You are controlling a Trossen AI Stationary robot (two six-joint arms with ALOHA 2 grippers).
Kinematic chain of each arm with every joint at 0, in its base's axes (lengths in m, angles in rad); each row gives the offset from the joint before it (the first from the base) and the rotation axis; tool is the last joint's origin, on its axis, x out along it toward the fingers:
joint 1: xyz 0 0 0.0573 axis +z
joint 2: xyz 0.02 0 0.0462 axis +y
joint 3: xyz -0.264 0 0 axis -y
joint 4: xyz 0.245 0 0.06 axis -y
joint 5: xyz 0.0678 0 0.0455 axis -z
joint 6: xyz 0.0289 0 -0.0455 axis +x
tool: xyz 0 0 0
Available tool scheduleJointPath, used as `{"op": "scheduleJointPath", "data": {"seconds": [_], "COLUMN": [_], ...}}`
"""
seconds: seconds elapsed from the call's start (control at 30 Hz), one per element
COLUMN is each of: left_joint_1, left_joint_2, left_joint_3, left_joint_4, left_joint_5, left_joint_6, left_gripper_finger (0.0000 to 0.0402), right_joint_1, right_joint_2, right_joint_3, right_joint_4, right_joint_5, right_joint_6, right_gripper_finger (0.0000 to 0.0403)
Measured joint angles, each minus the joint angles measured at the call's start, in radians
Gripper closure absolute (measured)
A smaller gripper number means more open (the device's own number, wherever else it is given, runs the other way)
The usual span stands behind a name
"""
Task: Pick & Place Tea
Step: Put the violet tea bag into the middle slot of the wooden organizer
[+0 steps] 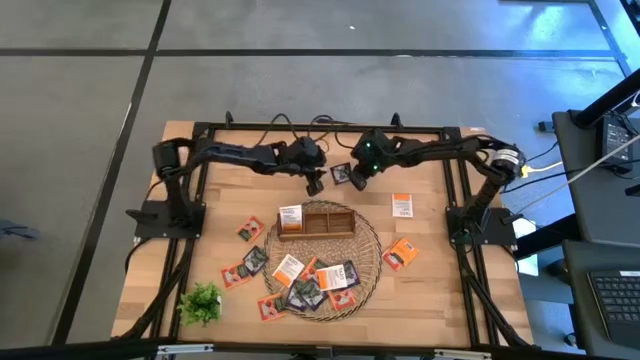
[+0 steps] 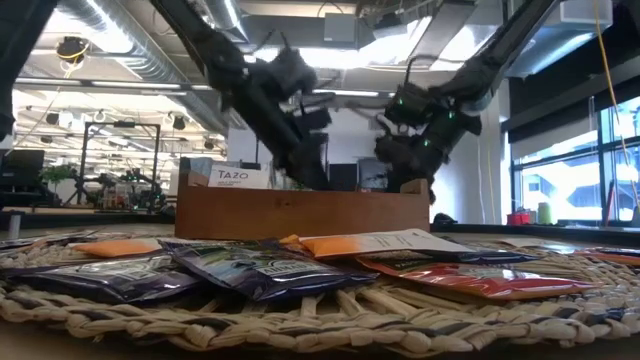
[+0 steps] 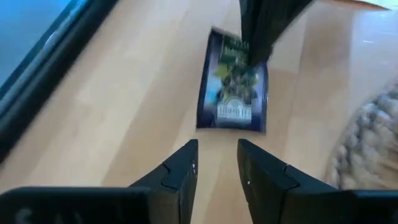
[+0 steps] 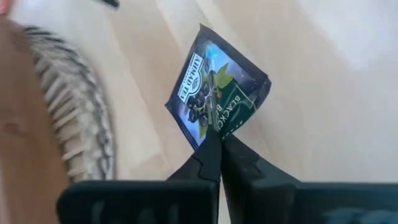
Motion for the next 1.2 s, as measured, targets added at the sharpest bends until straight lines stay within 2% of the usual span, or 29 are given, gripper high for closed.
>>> {"op": "scheduleJointPath", "data": {"seconds": [0.1, 0.2, 0.33, 0.5, 0.63, 0.83, 1.07, 1.2], "left_joint_1": [0.003, 0.008, 0.013, 0.015, 0.013, 0.012, 0.012, 0.012], "left_joint_2": [-0.093, -0.167, -0.248, -0.316, -0.344, -0.352, -0.352, -0.352], "left_joint_3": [0.001, 0.0, 0.001, 0.001, 0.002, 0.002, 0.002, 0.002], "left_joint_4": [-0.063, -0.168, -0.307, -0.481, -0.58, -0.646, -0.683, -0.682], "left_joint_5": [-0.025, -0.079, -0.141, -0.243, -0.255, -0.249, -0.247, -0.245], "left_joint_6": [0.073, 0.118, 0.071, 0.027, -0.034, -0.065, -0.083, -0.085], "left_gripper_finger": [0.0296, 0.0297, 0.0294, 0.0293, 0.0296, 0.0295, 0.0294, 0.0297], "right_joint_1": [0.011, 0.051, 0.135, 0.274, 0.381, 0.494, 0.515, 0.522], "right_joint_2": [-0.06, -0.109, -0.133, -0.115, -0.098, -0.002, 0.167, 0.251], "right_joint_3": [0.064, 0.15, 0.267, 0.391, 0.451, 0.56, 0.786, 0.888], "right_joint_4": [-0.145, -0.303, -0.46, -0.576, -0.616, -0.653, -0.863, -0.927], "right_joint_5": [0.013, 0.072, 0.124, 0.199, 0.271, 0.361, 0.368, 0.363], "right_joint_6": [-0.118, -0.223, -0.319, -0.336, -0.362, -0.389, -0.411, -0.436], "right_gripper_finger": [0.0395, 0.0398, 0.0395, 0.0393, 0.0392, 0.0392, 0.0391, 0.0391]}}
